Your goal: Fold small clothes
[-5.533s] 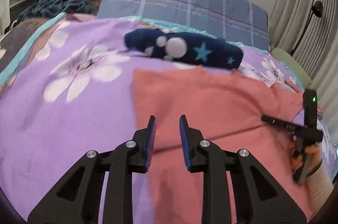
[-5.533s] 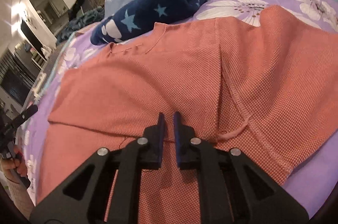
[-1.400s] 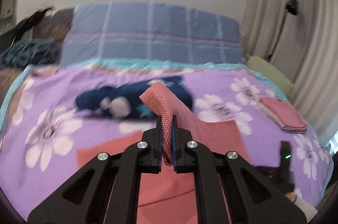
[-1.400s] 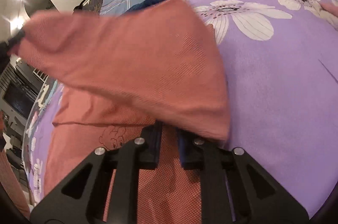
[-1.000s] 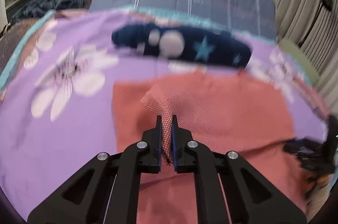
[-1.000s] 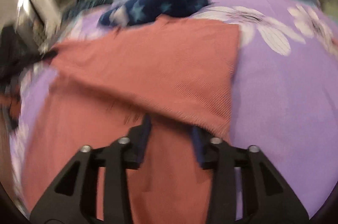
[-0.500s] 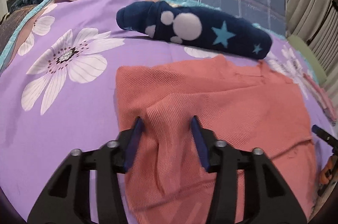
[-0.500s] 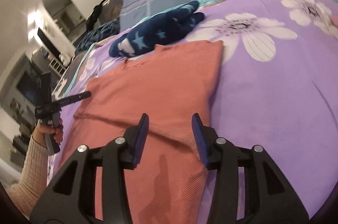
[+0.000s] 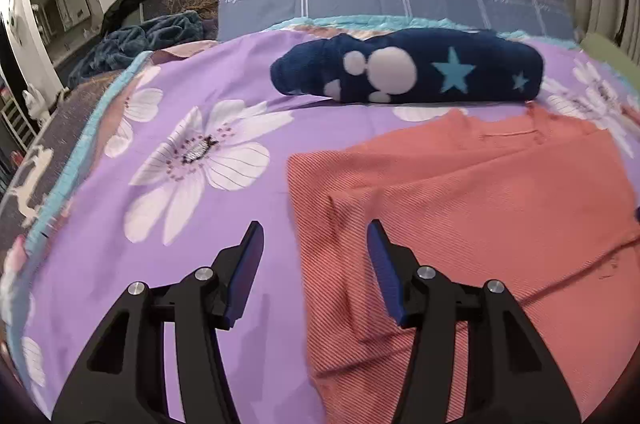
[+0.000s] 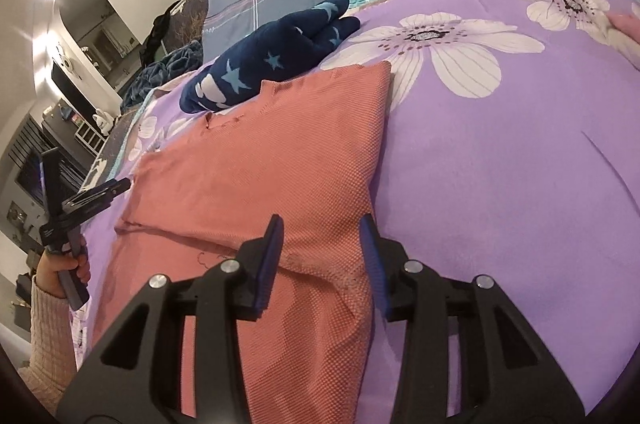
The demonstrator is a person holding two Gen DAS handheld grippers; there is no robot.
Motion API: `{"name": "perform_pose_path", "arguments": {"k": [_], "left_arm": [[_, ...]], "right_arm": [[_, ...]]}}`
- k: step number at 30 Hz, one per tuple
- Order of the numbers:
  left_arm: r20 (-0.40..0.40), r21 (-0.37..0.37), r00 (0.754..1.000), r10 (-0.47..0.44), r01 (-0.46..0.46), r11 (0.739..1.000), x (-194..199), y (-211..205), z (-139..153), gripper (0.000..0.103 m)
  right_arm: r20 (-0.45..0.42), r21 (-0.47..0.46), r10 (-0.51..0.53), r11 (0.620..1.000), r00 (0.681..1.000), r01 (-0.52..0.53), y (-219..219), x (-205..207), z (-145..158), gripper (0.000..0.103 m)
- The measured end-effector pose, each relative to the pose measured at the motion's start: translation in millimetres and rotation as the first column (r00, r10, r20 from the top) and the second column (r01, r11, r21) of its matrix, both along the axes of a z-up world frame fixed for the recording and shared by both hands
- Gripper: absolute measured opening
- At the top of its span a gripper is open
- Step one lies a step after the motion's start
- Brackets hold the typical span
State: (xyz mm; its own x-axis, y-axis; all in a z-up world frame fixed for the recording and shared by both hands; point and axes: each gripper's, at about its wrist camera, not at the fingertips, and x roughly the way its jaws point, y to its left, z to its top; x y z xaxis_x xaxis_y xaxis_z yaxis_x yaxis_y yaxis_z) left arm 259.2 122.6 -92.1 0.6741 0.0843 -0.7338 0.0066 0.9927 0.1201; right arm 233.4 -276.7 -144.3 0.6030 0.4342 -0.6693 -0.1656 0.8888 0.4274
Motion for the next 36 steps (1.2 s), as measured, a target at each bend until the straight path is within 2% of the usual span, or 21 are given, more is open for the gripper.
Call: {"name": "perform_pose_path", "arguments": {"k": [2,3,4,6,10,14,16,18,19,22,26,29,30,31,32,33,34,35,36], "left_arm": [[-0.029,0.005,1.000,-0.003,0.003,1.000,-0.9,-4.1,-11.9,0.060],[-0.078,0.030,0.997,0.004,-0.002,1.000,2.8,-6.5,-25.1,0.061],[-0.101,0.044,0.995,0.010,-0.006,0.999,2.8,-7.5,-36.6,0.066],[-0.060,0.058,0.997,0.037,-0.034,0.998,-1.8,-4.2,-38.5,0.077],[-0.068,0.024,0.995,0.069,-0.067,0.997,-5.5,2.7,-28.6,0.077],[0.003,0.002,1.000,0.029,-0.029,1.000,-16.0,-7.8,-9.2,0.077],[-0.009,0.044,1.000,0.022,-0.021,0.999,-12.9,-15.4,-16.7,0.077],[-0.064,0.087,0.997,0.037,-0.031,0.996,-3.8,-15.4,-38.2,0.080],[-0.063,0.048,0.997,0.041,-0.038,0.998,-4.3,-9.9,-43.0,0.080],[-0.055,-0.073,0.998,0.026,-0.030,0.997,-8.1,7.2,-26.3,0.080],[-0.018,-0.164,1.000,-0.008,0.005,0.986,5.9,34.7,-11.7,0.080],[-0.065,-0.307,0.998,0.004,-0.024,0.951,36.2,59.5,-24.9,0.080],[-0.089,-0.392,0.996,-0.004,-0.032,0.919,49.1,69.0,-33.0,0.080],[-0.098,-0.444,0.995,-0.015,-0.030,0.895,54.6,72.4,-37.5,0.079],[-0.092,-0.482,0.996,-0.013,-0.033,0.875,60.4,75.7,-41.1,0.073],[-0.067,-0.511,0.998,-0.022,-0.016,0.860,66.4,77.9,-41.5,0.053],[-0.060,-0.551,0.996,-0.059,0.016,0.834,70.1,77.5,-42.3,0.013],[-0.059,-0.599,0.994,-0.094,0.040,0.800,74.5,76.7,-43.6,0.004],[-0.051,-0.606,0.995,-0.091,0.042,0.794,75.8,74.9,-40.9,0.005]], "right_arm": [[0.004,-0.014,0.000,1.000,1.000,0.000,1.8,0.2,-0.2,0.040],[0.005,-0.023,0.002,1.000,1.000,-0.002,3.1,0.4,-0.2,0.040],[0.005,-0.038,0.005,0.999,1.000,-0.004,4.7,0.4,-0.8,0.040],[0.007,-0.068,0.013,0.998,1.000,-0.013,8.5,0.8,-3.1,0.043],[0.017,-0.090,0.033,0.995,0.999,-0.031,13.3,0.7,-4.8,0.050],[0.015,-0.077,0.034,0.996,0.999,-0.033,11.1,1.6,-5.8,0.050],[0.012,-0.063,0.032,0.997,0.999,-0.031,9.5,2.1,-6.2,0.050],[0.010,-0.055,0.030,0.998,0.999,-0.029,9.0,2.0,-6.0,0.050],[0.010,-0.048,0.029,0.998,1.000,-0.029,7.6,2.2,-5.4,0.050],[-0.001,-0.021,-0.004,1.000,1.000,0.004,-0.7,6.6,0.7,0.050],[-0.026,0.017,-0.064,0.998,0.998,0.065,-17.8,37.2,11.3,0.050],[-0.098,0.048,-0.047,0.997,0.994,0.052,-20.8,82.7,8.5,0.050],[-0.113,0.051,-0.045,0.997,0.993,0.051,-20.0,94.9,6.4,0.051],[-0.123,0.049,-0.023,0.998,0.992,0.029,-15.6,109.5,4.0,0.051],[-0.118,0.043,-0.012,0.999,0.993,0.017,-11.0,118.9,2.8,0.051],[-0.112,0.041,-0.011,0.999,0.994,0.015,-8.6,122.6,2.6,0.041],[-0.106,0.041,-0.007,0.999,0.994,0.012,-4.1,127.5,2.4,0.028],[-0.115,0.048,0.006,0.999,0.993,0.000,-0.2,130.5,1.8,0.008],[-0.117,0.054,0.008,0.999,0.993,-0.001,1.9,131.7,3.4,0.008]]}}
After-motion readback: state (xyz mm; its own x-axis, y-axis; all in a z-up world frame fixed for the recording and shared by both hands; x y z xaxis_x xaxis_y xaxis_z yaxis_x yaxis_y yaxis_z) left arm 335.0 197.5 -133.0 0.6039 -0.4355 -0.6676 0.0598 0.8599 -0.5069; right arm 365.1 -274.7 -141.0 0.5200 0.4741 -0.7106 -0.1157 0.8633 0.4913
